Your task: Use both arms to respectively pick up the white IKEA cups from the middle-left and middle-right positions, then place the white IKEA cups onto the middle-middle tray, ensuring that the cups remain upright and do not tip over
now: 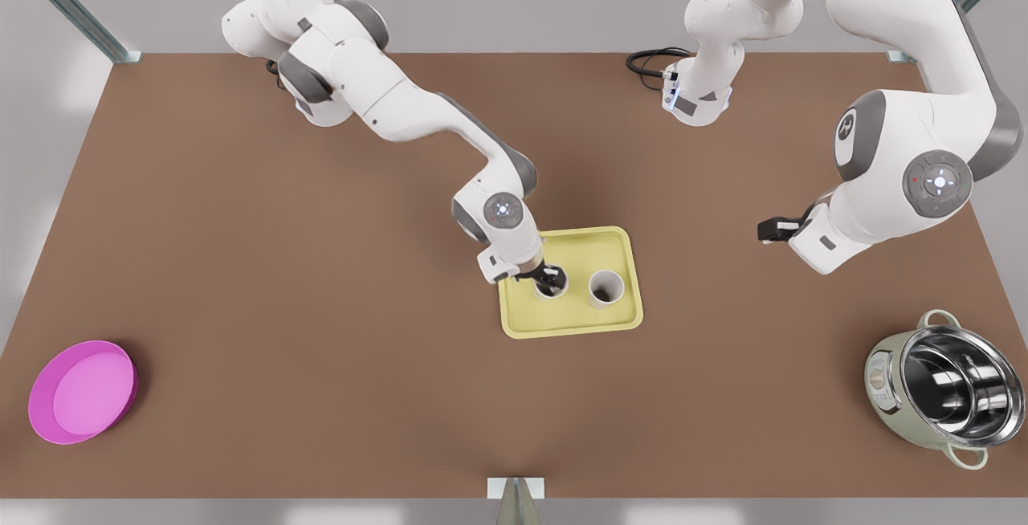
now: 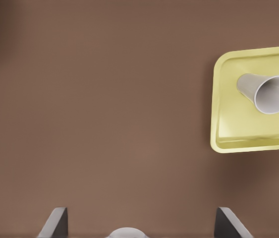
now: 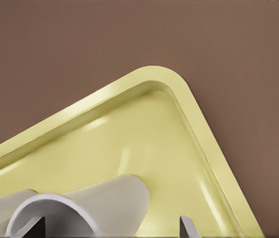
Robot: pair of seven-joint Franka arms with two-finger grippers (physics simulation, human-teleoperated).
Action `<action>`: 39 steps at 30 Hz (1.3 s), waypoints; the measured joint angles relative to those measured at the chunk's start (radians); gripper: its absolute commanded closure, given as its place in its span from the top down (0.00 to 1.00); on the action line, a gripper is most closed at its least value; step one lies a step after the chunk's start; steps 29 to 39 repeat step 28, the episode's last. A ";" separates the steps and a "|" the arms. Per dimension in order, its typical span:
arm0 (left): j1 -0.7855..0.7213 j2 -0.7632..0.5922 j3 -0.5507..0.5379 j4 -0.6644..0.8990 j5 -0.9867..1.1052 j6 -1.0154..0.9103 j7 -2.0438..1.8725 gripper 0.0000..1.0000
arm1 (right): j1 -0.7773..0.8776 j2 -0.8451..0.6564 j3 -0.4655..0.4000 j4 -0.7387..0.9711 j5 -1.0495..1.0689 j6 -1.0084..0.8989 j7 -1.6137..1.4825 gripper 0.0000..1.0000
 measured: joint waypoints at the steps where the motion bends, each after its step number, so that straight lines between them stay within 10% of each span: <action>1: 0.001 0.000 0.000 0.000 -0.001 0.000 0.004 1.00 | 0.002 -0.044 0.001 -0.017 0.000 -0.015 0.010 1.00; 10: 0.006 0.003 0.000 0.000 -0.005 -0.002 0.031 1.00 | -0.623 -0.343 -0.069 -0.067 -0.019 -0.497 -0.231 1.00; 18: 0.011 0.003 0.000 -0.001 -0.006 -0.007 0.046 1.00 | -0.619 -0.748 -0.109 -0.149 -0.054 -0.724 -0.610 1.00; 39: -0.004 0.006 -0.017 -0.001 -0.002 -0.045 0.056 1.00 | -0.626 -0.772 -0.118 -0.164 -0.057 -0.848 -0.898 1.00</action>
